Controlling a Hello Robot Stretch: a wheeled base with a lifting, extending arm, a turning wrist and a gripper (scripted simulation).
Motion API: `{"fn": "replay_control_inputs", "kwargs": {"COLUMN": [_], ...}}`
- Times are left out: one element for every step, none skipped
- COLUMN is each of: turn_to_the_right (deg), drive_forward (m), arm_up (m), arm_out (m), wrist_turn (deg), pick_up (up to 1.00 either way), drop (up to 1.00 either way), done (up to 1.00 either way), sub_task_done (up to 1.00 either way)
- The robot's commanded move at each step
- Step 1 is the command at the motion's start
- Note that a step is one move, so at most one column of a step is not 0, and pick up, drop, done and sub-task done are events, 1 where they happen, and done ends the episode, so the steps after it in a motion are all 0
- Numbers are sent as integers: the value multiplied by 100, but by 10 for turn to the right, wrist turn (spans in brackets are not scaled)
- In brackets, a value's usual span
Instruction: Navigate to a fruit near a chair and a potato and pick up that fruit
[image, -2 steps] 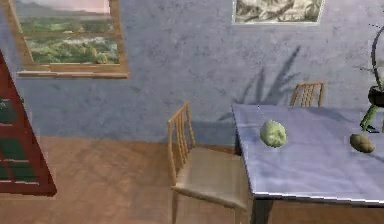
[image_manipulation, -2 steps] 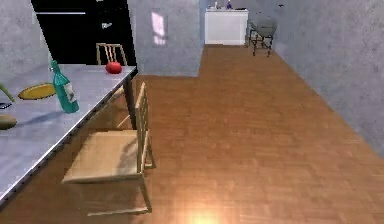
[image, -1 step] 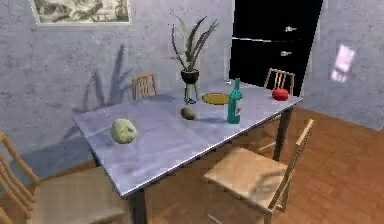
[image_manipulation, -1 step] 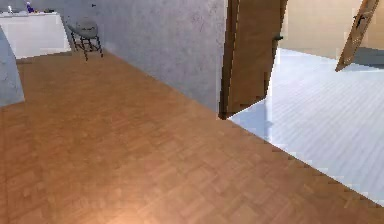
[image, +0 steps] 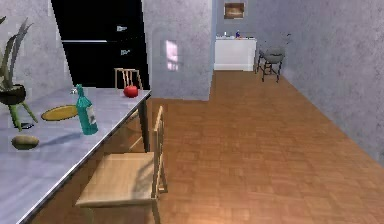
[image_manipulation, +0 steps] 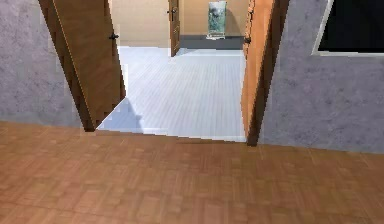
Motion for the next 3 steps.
{"fn": "replay_control_inputs", "kwargs": {"turn_to_the_right": [0,-450,-450], "drive_forward": [30,0,0], "arm_up": [0,0,0], "arm_out": [0,0,0], "wrist_turn": [0,0,0], "pick_up": [0,0,0], "drop": [0,0,0], "done": [0,0,0], "sub_task_done": [0,0,0]}}
